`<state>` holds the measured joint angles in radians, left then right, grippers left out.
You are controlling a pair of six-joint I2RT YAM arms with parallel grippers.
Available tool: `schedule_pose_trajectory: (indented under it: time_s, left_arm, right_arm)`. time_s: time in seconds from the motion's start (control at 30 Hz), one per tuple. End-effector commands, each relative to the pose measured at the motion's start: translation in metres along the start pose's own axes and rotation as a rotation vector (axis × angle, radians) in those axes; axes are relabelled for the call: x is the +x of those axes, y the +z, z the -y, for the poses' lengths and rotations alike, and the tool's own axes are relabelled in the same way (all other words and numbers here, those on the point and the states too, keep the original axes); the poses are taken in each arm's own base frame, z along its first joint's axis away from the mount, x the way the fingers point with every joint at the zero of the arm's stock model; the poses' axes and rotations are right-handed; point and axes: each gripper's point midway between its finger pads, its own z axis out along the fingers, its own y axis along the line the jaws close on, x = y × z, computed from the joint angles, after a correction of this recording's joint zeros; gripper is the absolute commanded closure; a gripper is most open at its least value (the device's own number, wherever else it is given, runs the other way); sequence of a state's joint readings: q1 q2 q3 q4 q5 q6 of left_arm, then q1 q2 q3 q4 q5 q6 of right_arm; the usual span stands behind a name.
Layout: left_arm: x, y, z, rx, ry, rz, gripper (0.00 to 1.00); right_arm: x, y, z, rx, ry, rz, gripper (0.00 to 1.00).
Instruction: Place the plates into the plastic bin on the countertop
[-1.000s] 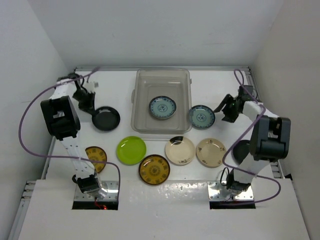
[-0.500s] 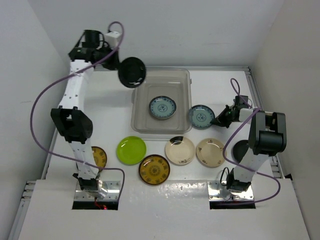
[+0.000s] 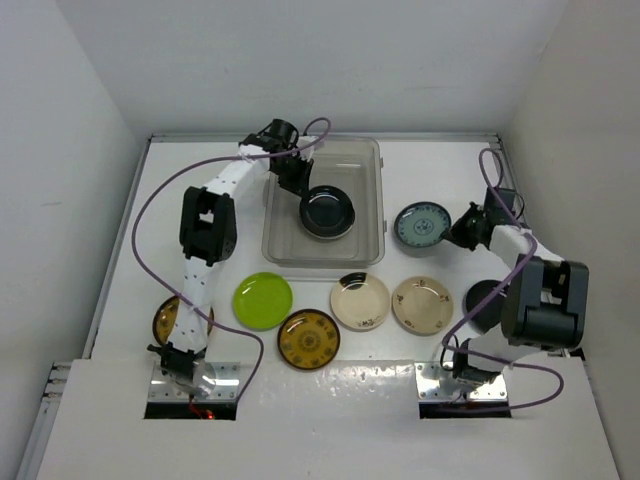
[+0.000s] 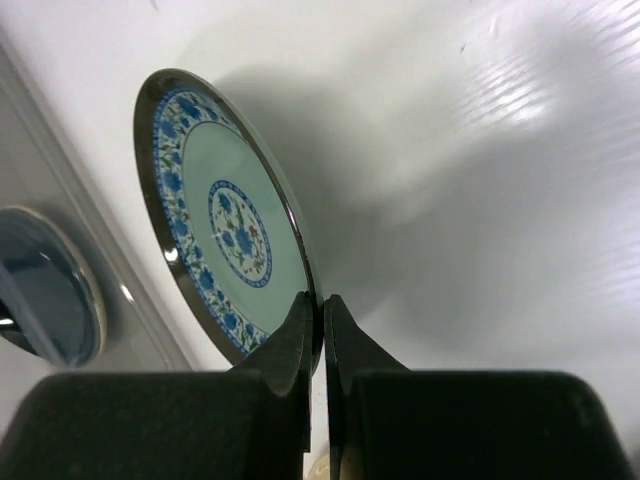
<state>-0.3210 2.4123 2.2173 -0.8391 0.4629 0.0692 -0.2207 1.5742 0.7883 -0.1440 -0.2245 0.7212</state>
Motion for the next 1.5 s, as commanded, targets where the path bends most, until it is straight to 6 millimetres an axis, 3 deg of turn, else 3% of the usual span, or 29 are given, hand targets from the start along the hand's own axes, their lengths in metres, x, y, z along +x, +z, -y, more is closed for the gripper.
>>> schedule_pose_trajectory:
  time_s: [0.0, 0.13, 0.2, 0.23, 0.33, 0.37, 0.47, 0.5, 0.57, 0.6, 0.63, 0.67, 0.7, 0.73, 0.77, 0.8, 0.83, 0.9, 0.93, 0.97, 1.03, 1.07, 1.1, 1.13, 1.17, 1.2, 1.27, 1.37, 1.47]
  left_arm:
    - [-0.026, -0.019, 0.009, -0.023, 0.055, 0.075, 0.9]
    - [-0.015, -0.014, 0.003, -0.039, 0.06, 0.046, 0.43]
    - [-0.022, -0.024, 0.006, -0.052, 0.07, 0.066, 0.27]
    - [-0.031, -0.036, 0.01, -0.056, 0.093, 0.092, 0.16]
    - [-0.07, -0.081, 0.01, -0.102, 0.129, 0.21, 0.04]
    - [-0.091, -0.113, 0.012, -0.134, 0.138, 0.284, 0.04]
    - [-0.116, -0.176, -0.02, -0.239, 0.094, 0.429, 0.0]
    - [-0.114, -0.211, -0.042, -0.309, 0.058, 0.474, 0.0]
    - [-0.107, -0.24, -0.063, -0.363, 0.01, 0.508, 0.0]
    - [-0.099, -0.248, -0.072, -0.375, -0.01, 0.507, 0.0]
    - [-0.091, -0.274, -0.087, -0.408, -0.036, 0.53, 0.0]
    - [-0.084, -0.282, -0.093, -0.42, -0.032, 0.527, 0.0]
    - [-0.062, -0.276, -0.102, -0.425, -0.062, 0.479, 0.0]
    - [-0.051, -0.29, -0.108, -0.451, -0.068, 0.479, 0.0]
    - [-0.038, -0.291, -0.111, -0.461, -0.053, 0.45, 0.0]
    - [-0.012, -0.275, -0.113, -0.438, -0.079, 0.383, 0.0]
    - [0.003, -0.275, -0.116, -0.442, -0.083, 0.352, 0.03]
    - [0.032, -0.272, -0.106, -0.417, -0.033, 0.271, 0.13]
    - [0.062, -0.261, -0.109, -0.391, -0.055, 0.204, 0.19]
    - [0.077, -0.257, -0.105, -0.365, -0.047, 0.166, 0.22]
    - [0.131, -0.247, -0.092, -0.288, -0.019, 0.013, 0.22]
    - [0.149, -0.241, -0.085, -0.249, -0.007, -0.046, 0.2]
    - [0.174, -0.241, -0.081, -0.214, 0.017, -0.128, 0.17]
    - [0.205, -0.238, -0.078, -0.205, -0.001, -0.209, 0.15]
    - [0.222, -0.242, -0.08, -0.219, -0.004, -0.243, 0.14]
    - [0.24, -0.242, -0.081, -0.223, -0.015, -0.288, 0.12]
    - [0.289, -0.24, -0.08, -0.223, -0.041, -0.416, 0.1]
    - [0.332, -0.235, -0.07, -0.184, -0.082, -0.501, 0.1]
    - [0.355, -0.237, -0.081, -0.28, -0.124, -0.52, 0.09]
  right_arm:
    - [-0.035, -0.031, -0.017, -0.023, -0.057, 0.148, 1.0]
    - [-0.065, -0.063, -0.04, -0.05, -0.097, 0.247, 1.0]
    - [-0.082, -0.082, -0.058, -0.083, -0.126, 0.314, 1.0]
    - [-0.098, -0.099, -0.073, -0.104, -0.149, 0.374, 1.0]
    - [-0.111, -0.125, -0.116, -0.178, -0.235, 0.447, 1.0]
    - [-0.102, -0.123, -0.133, -0.209, -0.269, 0.429, 1.0]
    - [-0.063, -0.107, -0.194, -0.337, -0.387, 0.3, 1.0]
    - [-0.034, -0.1, -0.215, -0.377, -0.441, 0.228, 1.0]
    - [-0.015, -0.071, -0.23, -0.362, -0.481, 0.115, 1.0]
    - [-0.015, -0.071, -0.242, -0.374, -0.496, 0.11, 1.0]
    - [0.014, -0.051, -0.246, -0.356, -0.528, 0.017, 1.0]
    - [0.015, -0.04, -0.256, -0.349, -0.539, -0.008, 1.0]
    - [0.029, -0.019, -0.253, -0.321, -0.556, -0.062, 1.0]
    - [0.042, -0.014, -0.251, -0.297, -0.57, -0.109, 1.0]
    - [0.047, 0.007, -0.254, -0.279, -0.581, -0.141, 1.0]
    - [0.053, 0.011, -0.255, -0.272, -0.596, -0.161, 1.0]
    - [0.06, 0.015, -0.255, -0.261, -0.605, -0.185, 1.0]
    - [0.069, 0.031, -0.254, -0.245, -0.624, -0.221, 1.0]
    - [0.071, 0.033, -0.257, -0.249, -0.629, -0.22, 1.0]
    - [0.074, 0.038, -0.253, -0.236, -0.632, -0.234, 1.0]
    - [0.076, 0.045, -0.25, -0.226, -0.639, -0.236, 0.95]
    - [0.077, 0.046, -0.249, -0.226, -0.639, -0.24, 0.89]
    - [0.079, 0.048, -0.251, -0.244, -0.652, -0.251, 0.72]
    - [0.08, 0.051, -0.249, -0.236, -0.656, -0.258, 0.62]
    - [0.083, 0.05, -0.25, -0.246, -0.681, -0.265, 0.54]
    - [0.084, 0.047, -0.25, -0.237, -0.688, -0.281, 0.37]
    - [0.085, 0.045, -0.25, -0.234, -0.73, -0.288, 0.27]
    - [0.08, 0.034, -0.255, -0.241, -0.765, -0.258, 0.09]
    - [0.071, 0.015, -0.263, -0.26, -0.789, -0.218, 0.07]
